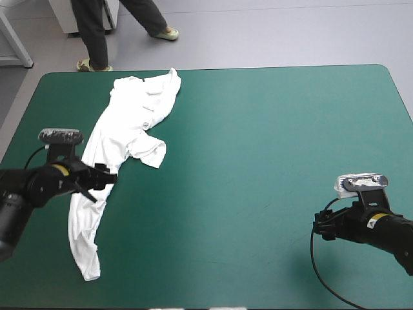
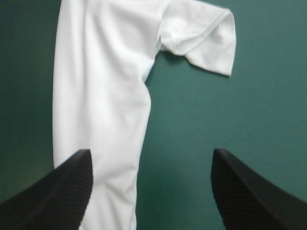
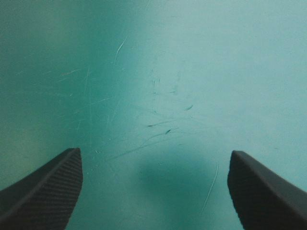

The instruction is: Fold the cloth

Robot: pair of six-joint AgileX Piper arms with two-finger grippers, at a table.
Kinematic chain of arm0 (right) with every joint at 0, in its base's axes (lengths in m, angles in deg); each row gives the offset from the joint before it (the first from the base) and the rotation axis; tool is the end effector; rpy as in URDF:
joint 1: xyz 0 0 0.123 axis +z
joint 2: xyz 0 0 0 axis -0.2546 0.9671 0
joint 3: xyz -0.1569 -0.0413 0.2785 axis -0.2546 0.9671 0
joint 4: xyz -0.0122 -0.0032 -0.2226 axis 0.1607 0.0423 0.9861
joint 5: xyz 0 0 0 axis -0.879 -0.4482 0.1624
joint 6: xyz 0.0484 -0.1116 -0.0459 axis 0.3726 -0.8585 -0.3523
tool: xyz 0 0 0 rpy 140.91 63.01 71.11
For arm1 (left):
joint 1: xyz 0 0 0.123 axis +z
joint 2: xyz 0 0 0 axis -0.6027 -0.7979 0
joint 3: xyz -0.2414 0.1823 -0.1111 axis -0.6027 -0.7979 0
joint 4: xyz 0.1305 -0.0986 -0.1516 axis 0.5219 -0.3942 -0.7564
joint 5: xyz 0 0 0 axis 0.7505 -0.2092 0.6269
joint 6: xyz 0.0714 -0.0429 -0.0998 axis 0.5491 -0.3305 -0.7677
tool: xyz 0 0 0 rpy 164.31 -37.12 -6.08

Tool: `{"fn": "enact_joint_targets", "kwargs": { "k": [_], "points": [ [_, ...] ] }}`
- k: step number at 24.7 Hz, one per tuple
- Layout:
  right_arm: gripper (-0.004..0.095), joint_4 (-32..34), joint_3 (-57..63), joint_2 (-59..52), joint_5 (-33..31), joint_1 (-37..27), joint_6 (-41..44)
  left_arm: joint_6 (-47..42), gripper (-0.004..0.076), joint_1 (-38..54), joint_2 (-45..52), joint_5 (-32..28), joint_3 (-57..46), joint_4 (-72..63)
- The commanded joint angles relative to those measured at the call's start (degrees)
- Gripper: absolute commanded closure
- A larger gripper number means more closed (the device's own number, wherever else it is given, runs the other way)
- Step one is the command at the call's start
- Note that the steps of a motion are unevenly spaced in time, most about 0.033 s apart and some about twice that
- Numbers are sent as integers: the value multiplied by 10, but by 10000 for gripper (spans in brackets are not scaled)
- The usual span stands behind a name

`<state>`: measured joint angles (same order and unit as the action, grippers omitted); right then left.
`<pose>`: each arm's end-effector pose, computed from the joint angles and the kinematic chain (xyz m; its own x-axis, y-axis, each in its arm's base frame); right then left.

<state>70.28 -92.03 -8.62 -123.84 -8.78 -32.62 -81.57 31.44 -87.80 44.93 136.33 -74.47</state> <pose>0.0975 0.0240 0.3017 -0.7767 -0.0846 -0.6241 -0.1716 0.9819 0.0804 0.1825 -0.0198 0.3442 -0.7574 0.0757 -0.6486 0.1078 0.9941 -0.0099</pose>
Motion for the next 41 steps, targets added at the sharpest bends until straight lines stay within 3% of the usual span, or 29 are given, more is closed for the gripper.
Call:
{"fn": "enact_joint_targets", "kwargs": {
  "k": [1,5,10,12,20,30,32,33,34,37,41],
  "points": [
    [149,1,-45,20,-2,0,0,10,213,-1,-83,6,122,-4],
    [149,6,-51,16,-32,0,3,21,213,-1,-205,48,246,-5],
    [149,27,-51,13,-99,0,28,70,213,15,-366,180,420,-55],
    [149,28,-51,12,-109,0,28,71,213,21,-418,205,478,-75],
    [149,22,-51,-5,-108,0,28,13,213,27,-567,219,648,-4],
    [153,14,-51,-10,-111,0,28,6,226,27,-682,196,657,46],
    [172,16,-51,-10,-110,0,28,46,416,27,-699,189,657,11],
    [172,18,-51,-10,-110,0,28,66,651,27,-706,170,657,-24],
    [172,20,-52,-10,-110,0,28,90,724,26,-709,149,657,-59],
    [172,37,-72,-10,-110,0,37,132,733,12,-709,101,661,-136],
    [171,66,-124,-10,-114,0,65,199,733,-70,-709,115,686,-118]
  ]
}}
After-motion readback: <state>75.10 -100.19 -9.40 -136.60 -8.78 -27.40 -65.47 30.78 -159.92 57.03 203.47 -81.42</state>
